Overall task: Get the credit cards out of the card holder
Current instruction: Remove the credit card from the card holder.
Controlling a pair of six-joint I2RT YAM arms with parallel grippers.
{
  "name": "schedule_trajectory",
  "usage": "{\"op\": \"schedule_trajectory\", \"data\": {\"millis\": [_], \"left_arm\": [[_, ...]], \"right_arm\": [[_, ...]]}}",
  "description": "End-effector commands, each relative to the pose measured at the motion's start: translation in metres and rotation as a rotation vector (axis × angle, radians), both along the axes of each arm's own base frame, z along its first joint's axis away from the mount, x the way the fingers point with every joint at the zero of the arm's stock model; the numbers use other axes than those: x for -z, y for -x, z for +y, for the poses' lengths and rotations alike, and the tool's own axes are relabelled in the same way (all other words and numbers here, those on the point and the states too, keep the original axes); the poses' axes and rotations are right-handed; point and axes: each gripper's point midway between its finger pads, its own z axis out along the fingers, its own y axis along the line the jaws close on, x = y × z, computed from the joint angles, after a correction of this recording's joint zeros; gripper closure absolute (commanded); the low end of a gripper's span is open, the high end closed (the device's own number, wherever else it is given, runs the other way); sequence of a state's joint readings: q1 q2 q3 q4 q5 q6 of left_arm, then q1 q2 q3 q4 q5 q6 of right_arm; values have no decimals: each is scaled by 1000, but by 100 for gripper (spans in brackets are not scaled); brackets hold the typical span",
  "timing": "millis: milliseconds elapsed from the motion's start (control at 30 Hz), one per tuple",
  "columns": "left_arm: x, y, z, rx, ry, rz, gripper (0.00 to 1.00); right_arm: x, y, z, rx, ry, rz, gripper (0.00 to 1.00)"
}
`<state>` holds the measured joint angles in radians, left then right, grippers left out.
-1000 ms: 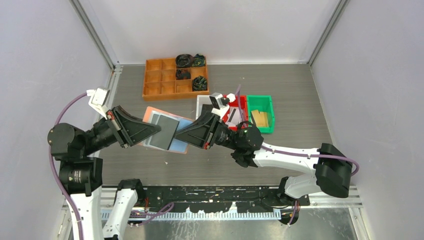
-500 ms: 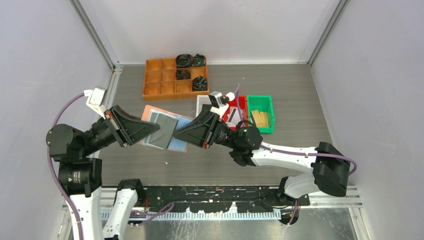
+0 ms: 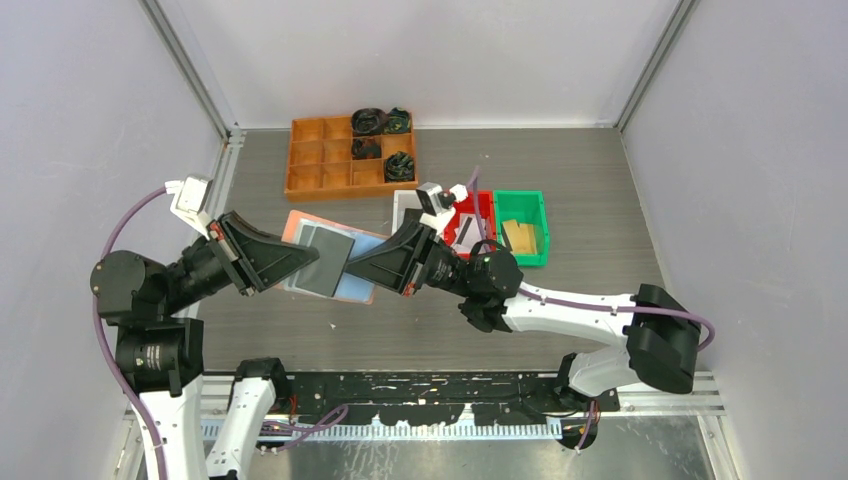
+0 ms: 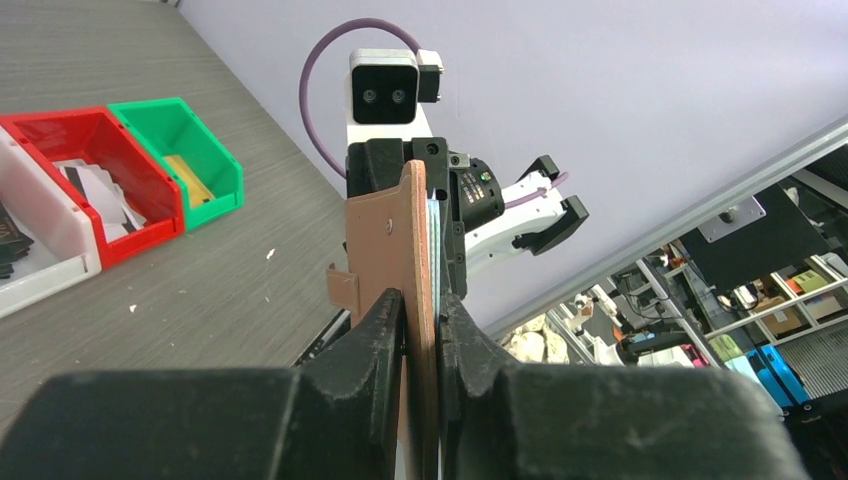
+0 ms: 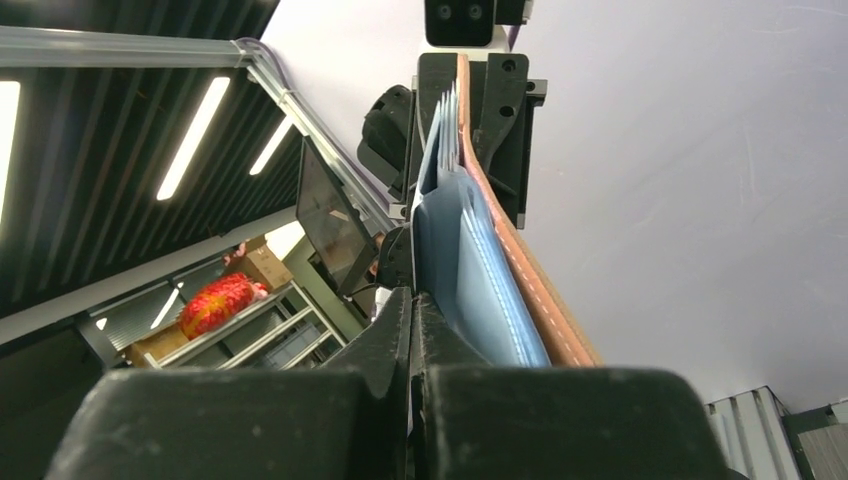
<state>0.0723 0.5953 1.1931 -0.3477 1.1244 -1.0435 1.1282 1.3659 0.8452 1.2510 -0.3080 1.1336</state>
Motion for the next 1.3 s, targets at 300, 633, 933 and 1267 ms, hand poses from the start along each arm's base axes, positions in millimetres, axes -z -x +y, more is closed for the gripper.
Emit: {"op": "schedule_trajectory", "data": {"millis": [300,633,933,1267], "left_arm": [[-20,11,0,-7,7,-92,100],[-19,9,0,-13,5,-90,100],[-16,10,1,-25,-11,-106,100],[-11,6,2,-34,-21,-102,100]], "right_arm": [[1,-11,-22,131,-20,17,99],[-28,6,-19,27,-80,-33,68],[-38,6,-8,-9,-87,-44,70],[-48,13,-7,-73,-139,-58,68]]}}
